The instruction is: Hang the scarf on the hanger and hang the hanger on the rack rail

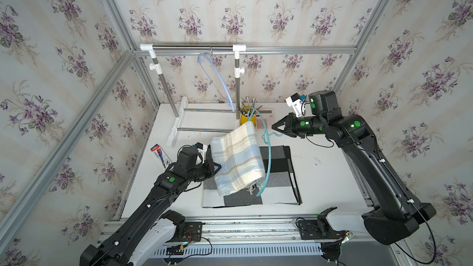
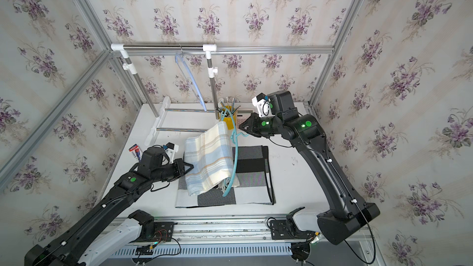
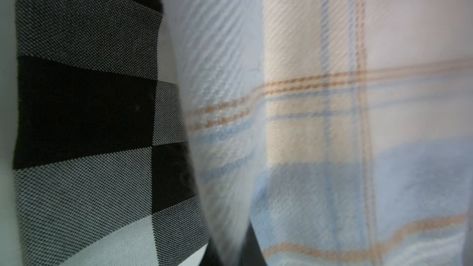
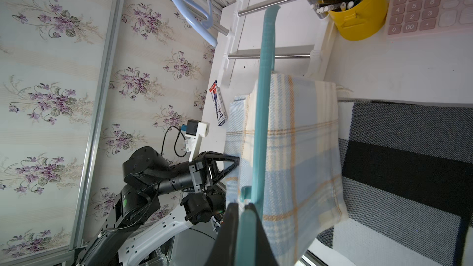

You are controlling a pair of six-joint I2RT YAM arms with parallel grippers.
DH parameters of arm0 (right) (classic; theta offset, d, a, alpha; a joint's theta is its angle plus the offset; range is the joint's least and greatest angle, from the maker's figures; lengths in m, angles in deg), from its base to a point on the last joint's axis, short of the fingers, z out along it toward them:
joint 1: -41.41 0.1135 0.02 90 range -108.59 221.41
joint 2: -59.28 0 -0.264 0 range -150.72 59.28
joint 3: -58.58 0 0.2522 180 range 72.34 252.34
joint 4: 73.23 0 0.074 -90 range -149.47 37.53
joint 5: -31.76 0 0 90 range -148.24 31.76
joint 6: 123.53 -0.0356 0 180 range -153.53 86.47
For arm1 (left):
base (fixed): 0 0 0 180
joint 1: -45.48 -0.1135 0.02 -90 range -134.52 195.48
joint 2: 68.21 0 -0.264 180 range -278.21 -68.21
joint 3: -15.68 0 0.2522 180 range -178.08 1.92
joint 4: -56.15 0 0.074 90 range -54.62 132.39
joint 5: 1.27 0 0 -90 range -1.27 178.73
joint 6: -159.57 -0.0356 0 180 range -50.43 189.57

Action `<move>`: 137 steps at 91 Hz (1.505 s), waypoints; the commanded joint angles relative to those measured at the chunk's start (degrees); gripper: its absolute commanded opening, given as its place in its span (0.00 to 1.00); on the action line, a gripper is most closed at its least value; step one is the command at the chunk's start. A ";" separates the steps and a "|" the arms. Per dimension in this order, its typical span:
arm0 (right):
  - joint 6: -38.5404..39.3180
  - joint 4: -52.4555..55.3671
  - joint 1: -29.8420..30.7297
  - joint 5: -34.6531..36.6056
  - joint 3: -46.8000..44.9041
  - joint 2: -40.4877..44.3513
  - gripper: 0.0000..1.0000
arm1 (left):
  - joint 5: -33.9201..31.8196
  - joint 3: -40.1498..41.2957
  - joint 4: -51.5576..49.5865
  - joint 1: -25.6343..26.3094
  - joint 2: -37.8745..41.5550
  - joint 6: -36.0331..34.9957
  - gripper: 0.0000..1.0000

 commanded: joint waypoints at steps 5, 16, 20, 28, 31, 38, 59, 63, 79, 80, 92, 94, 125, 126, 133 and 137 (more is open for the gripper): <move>0.84 -1.43 -0.11 -0.52 1.25 -0.15 0.00 | -1.49 1.68 3.56 -0.63 -1.07 -1.34 0.00; 0.61 -1.65 -0.11 -1.02 1.54 -0.67 0.00 | -0.55 4.16 6.67 -1.40 -2.39 -0.81 0.00; 0.51 -1.68 -0.11 -1.13 1.65 -0.86 0.00 | -0.31 4.13 7.66 -1.46 -3.01 -1.01 0.00; 0.49 -1.51 -0.11 -1.39 1.86 -1.21 0.00 | -1.28 2.23 6.99 -1.79 -4.44 -2.89 0.00; 0.47 -1.40 -0.11 -1.62 2.05 -1.33 0.00 | -1.77 1.33 6.61 -2.00 -4.92 -3.61 0.00; 0.49 -1.20 -0.11 -1.87 2.18 -1.40 0.00 | -1.36 0.01 6.83 -2.50 -5.68 -4.16 0.00; 0.75 -0.95 -0.11 -2.39 1.84 -1.75 0.00 | -2.29 -0.50 7.31 -3.09 -6.58 -5.51 0.00; 0.68 -0.85 -0.11 -2.49 1.86 -1.80 0.00 | -2.53 -0.39 7.53 -3.44 -7.06 -6.01 0.00; 1.05 -0.28 -0.09 -3.13 1.55 -1.50 0.00 | -2.22 -2.81 8.39 -5.03 -11.21 -9.14 0.00; 1.08 -0.24 -0.10 -3.12 1.43 -1.43 0.00 | -2.22 -3.08 8.33 -5.07 -11.47 -9.36 0.00; 1.25 -0.28 -0.05 -3.28 0.67 -0.97 0.00 | -2.04 -4.81 8.04 -6.07 -13.27 -10.41 0.00; 1.27 -0.29 -0.03 -3.29 0.51 -0.93 0.00 | -1.94 -4.84 8.19 -6.25 -13.35 -10.55 0.00; 1.11 -0.74 -0.02 -3.35 0.61 -1.43 0.00 | 1.05 -0.86 10.30 -7.08 -14.50 -10.38 0.19; 1.11 -0.69 -0.02 -3.28 0.61 -1.44 0.00 | 1.08 -0.92 9.94 -7.10 -14.53 -10.42 0.23; 1.23 -0.57 0.02 -2.88 0.52 -1.45 0.00 | 1.88 -3.73 3.40 -7.39 -13.35 -13.04 0.45; 1.32 -0.56 -0.02 -2.62 0.44 -1.45 0.00 | 0.53 -6.66 -2.11 -7.40 -11.27 -14.38 0.50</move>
